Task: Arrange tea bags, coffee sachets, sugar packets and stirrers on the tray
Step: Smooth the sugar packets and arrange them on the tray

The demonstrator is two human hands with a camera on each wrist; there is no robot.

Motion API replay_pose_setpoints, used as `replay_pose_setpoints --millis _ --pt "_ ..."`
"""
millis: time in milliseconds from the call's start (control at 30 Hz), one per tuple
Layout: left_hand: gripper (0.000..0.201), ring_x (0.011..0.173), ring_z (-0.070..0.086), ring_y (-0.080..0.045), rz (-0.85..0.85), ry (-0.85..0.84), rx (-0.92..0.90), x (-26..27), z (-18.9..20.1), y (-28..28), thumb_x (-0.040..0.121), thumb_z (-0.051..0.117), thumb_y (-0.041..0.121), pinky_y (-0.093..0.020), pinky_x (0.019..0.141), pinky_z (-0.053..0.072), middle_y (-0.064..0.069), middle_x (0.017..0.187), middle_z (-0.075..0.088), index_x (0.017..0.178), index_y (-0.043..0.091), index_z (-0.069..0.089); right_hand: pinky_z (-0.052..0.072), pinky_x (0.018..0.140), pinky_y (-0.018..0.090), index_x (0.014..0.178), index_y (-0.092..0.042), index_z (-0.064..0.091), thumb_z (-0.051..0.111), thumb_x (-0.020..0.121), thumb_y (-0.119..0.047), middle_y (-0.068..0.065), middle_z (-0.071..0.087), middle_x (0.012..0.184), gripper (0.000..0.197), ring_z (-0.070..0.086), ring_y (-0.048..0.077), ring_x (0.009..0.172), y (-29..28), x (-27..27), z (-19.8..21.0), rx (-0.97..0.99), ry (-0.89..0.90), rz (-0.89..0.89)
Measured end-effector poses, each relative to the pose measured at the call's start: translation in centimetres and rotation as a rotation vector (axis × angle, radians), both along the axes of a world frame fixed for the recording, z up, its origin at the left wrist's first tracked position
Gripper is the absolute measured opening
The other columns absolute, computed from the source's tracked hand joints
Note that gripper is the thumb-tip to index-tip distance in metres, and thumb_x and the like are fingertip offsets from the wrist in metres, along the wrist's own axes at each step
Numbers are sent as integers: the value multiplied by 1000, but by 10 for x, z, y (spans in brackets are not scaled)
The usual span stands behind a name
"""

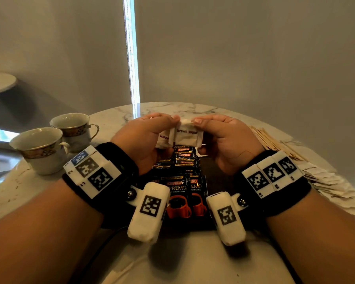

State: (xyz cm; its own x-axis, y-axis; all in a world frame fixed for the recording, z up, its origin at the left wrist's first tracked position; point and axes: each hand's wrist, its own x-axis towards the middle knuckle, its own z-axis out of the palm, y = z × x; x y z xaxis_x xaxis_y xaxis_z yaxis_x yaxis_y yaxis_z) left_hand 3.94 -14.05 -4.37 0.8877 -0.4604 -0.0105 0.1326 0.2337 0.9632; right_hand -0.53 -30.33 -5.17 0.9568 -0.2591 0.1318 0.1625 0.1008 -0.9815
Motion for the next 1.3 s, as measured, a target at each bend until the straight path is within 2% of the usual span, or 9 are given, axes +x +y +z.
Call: replay_pose_setpoints --millis 267,367,467,667,767,900,1033,1167,1300 --pt "11 63 61 -21 64 -3 -3 3 -2 -2 93 68 17 -22 44 46 -13 87 69 85 12 62 47 44 24 92 -5 68 64 93 -8 15 73 83 4 67 24 66 0 -3 5 15 27 -4" --pt "8 62 59 -17 66 29 -39 2 -1 -1 93 67 17 -21 43 45 -11 89 66 96 10 64 44 38 22 96 -9 63 59 97 -10 10 73 81 5 69 20 61 -6 1 7 65 54 -35" --pt "26 63 60 -14 76 61 -62 6 0 2 92 68 21 -20 45 46 -6 86 63 113 6 64 33 35 19 102 -14 59 52 102 -15 8 71 83 7 61 15 50 -29 7 9 105 76 -153" --pt "23 64 60 -13 78 62 -61 8 1 4 92 68 23 -20 45 47 -5 86 63 109 8 66 31 37 17 105 -22 60 42 102 -7 7 64 97 24 50 10 50 -83 24 -4 228 199 -371" --pt "24 65 60 -13 75 62 -60 8 0 4 92 68 24 -20 46 47 -6 87 63 110 7 66 28 32 17 122 -13 59 44 101 -6 9 63 92 27 49 10 52 -97 28 -19 193 347 -419" --pt "28 64 61 -13 76 67 -63 8 0 4 92 67 22 -21 46 48 -5 86 63 114 6 65 31 34 19 128 -4 53 45 100 -3 10 58 90 29 48 10 55 -102 31 -30 150 499 -401" --pt "30 64 60 -14 83 72 -66 9 0 4 90 69 21 -21 45 47 -5 85 63 115 6 64 39 47 22 135 -7 51 37 100 3 13 63 111 39 51 10 61 -100 35 -35 79 555 -360" --pt "31 63 61 -13 86 71 -64 10 0 4 90 70 21 -21 45 47 -5 85 64 116 6 64 40 46 22 141 -9 47 34 102 1 14 61 129 43 53 10 63 -101 36 -35 57 585 -347" --pt "34 64 60 -14 91 76 -61 10 0 3 89 70 21 -21 45 47 -6 87 63 118 5 63 42 40 18 141 -8 50 30 104 1 14 63 123 43 53 10 64 -97 34 -34 38 578 -295"
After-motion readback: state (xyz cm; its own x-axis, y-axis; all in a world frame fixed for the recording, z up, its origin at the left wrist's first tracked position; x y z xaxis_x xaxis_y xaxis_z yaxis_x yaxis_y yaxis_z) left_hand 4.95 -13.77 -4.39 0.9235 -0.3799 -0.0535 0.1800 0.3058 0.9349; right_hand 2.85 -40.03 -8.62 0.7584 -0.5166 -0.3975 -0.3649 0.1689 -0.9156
